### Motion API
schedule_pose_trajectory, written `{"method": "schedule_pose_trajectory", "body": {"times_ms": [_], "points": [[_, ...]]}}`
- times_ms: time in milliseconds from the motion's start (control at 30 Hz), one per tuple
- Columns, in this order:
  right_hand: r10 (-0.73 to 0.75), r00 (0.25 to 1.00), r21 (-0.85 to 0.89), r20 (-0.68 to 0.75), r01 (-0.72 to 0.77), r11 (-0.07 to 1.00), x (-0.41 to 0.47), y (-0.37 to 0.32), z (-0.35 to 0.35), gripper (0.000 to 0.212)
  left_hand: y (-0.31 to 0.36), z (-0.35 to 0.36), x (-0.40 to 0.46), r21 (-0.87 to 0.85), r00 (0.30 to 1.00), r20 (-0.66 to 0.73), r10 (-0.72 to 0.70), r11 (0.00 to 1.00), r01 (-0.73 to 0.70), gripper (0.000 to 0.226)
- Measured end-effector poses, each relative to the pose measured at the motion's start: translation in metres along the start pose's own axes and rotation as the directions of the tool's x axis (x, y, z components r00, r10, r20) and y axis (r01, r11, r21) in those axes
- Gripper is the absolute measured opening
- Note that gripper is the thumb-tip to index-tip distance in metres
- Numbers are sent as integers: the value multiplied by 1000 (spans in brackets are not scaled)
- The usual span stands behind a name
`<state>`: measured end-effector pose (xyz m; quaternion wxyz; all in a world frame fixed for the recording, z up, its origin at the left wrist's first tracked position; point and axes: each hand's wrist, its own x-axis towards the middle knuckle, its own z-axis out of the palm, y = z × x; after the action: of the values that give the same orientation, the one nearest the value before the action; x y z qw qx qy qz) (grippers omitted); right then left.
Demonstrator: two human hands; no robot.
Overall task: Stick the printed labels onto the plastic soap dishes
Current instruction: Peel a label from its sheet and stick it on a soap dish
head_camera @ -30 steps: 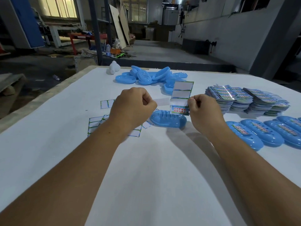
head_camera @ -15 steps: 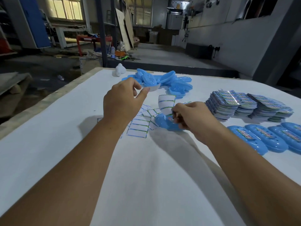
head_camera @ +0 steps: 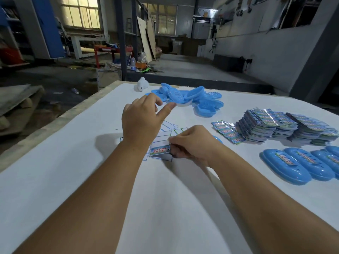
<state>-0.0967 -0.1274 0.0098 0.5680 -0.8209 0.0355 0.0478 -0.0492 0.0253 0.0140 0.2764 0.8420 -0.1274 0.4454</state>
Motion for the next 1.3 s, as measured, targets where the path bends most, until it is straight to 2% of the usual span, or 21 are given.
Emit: {"method": "schedule_pose_trajectory", "body": {"times_ms": [67,167,233,300,400,567,700,767,833,933,967,1033,1133,1200,1300], "points": [[0,1000,81,-6,0,997,-2,3,-11,27,-2,1,1,19,999,20,37,999,-38,59],[18,997,111,-70,-10,994,-2,4,-43,23,-2,2,0,41,994,26,109,993,-110,62],[101,992,250,-74,-79,965,-3,4,-64,23,0,4,0,66,986,29,164,984,-166,62],[176,984,337,-17,-161,928,-4,4,-77,30,2,4,0,83,978,33,205,975,-207,62],[202,976,280,75,-215,936,-4,5,-82,38,6,5,0,87,972,51,230,968,-234,63],[209,974,274,87,-225,935,1,9,-82,15,11,6,0,92,962,54,268,958,-272,62],[116,993,249,-5,-111,962,3,12,-83,12,11,7,-1,97,955,48,294,950,-297,65],[7,995,201,-102,14,979,4,12,-83,15,10,8,-1,138,954,101,284,945,-296,66],[-92,979,74,-181,107,992,4,13,-83,20,10,11,0,204,953,182,244,938,-279,65],[-224,941,-173,-255,183,968,6,16,-85,24,12,15,-3,242,944,311,110,951,-191,50],[-251,932,-238,-261,190,953,6,16,-85,24,12,16,-4,204,946,321,43,972,-114,42],[-274,925,-296,-263,193,936,6,17,-85,25,11,19,-8,48,930,341,-139,990,131,29],[-285,922,-257,-261,219,941,5,15,-85,24,18,25,-13,-208,828,475,-297,877,434,33],[-286,925,-239,-252,227,944,4,13,-85,22,27,26,-15,-276,770,550,-324,800,534,37],[-287,928,-243,-238,229,943,2,12,-85,21,34,29,-14,-319,722,599,-345,725,611,33]]}}
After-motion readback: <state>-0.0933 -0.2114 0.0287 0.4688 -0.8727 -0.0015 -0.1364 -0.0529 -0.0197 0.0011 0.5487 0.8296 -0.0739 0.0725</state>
